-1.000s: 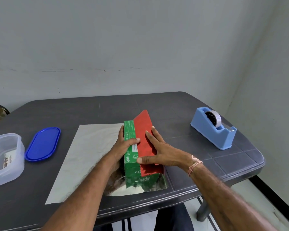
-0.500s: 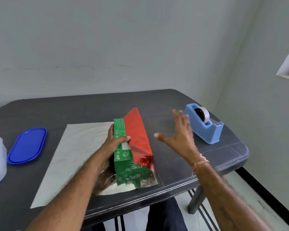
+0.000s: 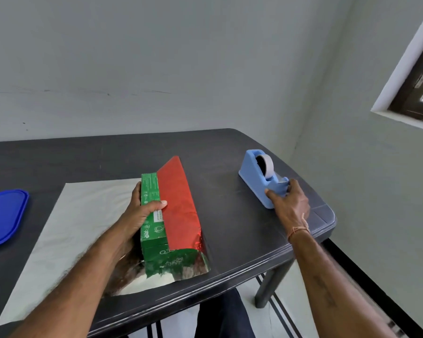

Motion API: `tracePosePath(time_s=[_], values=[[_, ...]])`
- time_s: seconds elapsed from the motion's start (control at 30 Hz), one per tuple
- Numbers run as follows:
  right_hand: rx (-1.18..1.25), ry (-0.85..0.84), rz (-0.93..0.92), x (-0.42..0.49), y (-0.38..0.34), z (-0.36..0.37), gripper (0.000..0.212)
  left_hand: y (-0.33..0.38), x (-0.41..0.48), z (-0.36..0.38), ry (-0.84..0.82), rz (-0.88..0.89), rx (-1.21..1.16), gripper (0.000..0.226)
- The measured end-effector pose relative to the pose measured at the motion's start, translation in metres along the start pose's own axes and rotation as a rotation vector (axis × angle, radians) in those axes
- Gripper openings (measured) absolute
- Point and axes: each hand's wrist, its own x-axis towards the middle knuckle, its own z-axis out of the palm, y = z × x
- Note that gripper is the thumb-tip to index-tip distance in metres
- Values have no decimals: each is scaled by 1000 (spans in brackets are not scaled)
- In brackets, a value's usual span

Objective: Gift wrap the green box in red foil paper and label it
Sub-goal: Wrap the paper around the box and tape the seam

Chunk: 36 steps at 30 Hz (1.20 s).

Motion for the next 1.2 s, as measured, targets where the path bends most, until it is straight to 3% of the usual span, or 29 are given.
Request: tracePosePath(time_s=[0.23,0.33,0.47,0.57,0.63,0.8,1.03,1.13,1.2], values=[[-48,-119,-50,-21,-34,32,58,-1,1,-1,-3,-11,-14,110],[24,-227,-42,-15,-36,34,50,0,-1,0,0,-15,-28,103],[335,-464,187,2,-47,23,44,-1,-1,1,7,-13,-21,102],[366,-618,315,15,-60,6,58,0,-1,1,10,-19,-26,105],[346,-673,336,22,-67,-1,57,0,-1,2,9,-20,-37,104],[358,-675,433,24,-80,-1,30,-1,1,1,8,-28,-28,108],[473,-654,523,29,-80,6,50,1,1,-1,6,-37,-12,113],[499,-656,521,27,-80,5,24,1,-2,1,10,-37,-29,104],[523,-651,505,24,-76,4,20,1,-3,1,4,-34,-24,103]])
